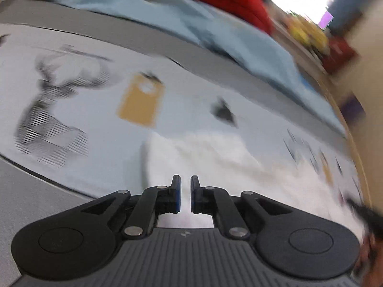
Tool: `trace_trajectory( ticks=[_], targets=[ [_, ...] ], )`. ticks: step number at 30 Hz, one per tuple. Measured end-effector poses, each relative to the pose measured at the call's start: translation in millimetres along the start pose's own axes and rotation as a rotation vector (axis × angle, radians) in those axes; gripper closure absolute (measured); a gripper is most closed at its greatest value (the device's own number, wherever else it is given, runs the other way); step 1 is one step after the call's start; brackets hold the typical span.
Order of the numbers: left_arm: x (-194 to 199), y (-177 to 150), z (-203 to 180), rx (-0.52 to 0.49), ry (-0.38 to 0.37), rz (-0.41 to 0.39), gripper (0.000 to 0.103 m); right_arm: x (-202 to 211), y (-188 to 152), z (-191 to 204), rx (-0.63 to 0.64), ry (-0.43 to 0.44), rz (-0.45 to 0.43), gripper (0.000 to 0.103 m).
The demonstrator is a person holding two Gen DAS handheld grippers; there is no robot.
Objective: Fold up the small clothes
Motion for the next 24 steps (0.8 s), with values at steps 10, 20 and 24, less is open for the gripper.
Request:
trace_trajectory(
  ticks=[10,20,24],
  targets=[
    [-33,-28,-13,-0.103,0.258,0.121,0.100,-43,-28,-14,-0.063,-0.034,0.277,0.097],
    [-19,-46,-44,-0.130,0.339,0.139,0.095,-6,-14,-38,-0.164,-0.025,0.206,0.097],
    [35,-64,-70,-0.196,0.356,0.029,0.074,29,-5,-60,-0.200,-0.035,0.115,0.082]
  ],
)
Point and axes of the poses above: each gripper's, at about its wrist camera, not at the fingertips, and x roughly against the way its jaws point, z to its left, y to its top, the point moved 3 cm from there along -x, roughly the way its jaws point, and after that the axes turned 15 degrees about z, right-handed, at the moved point
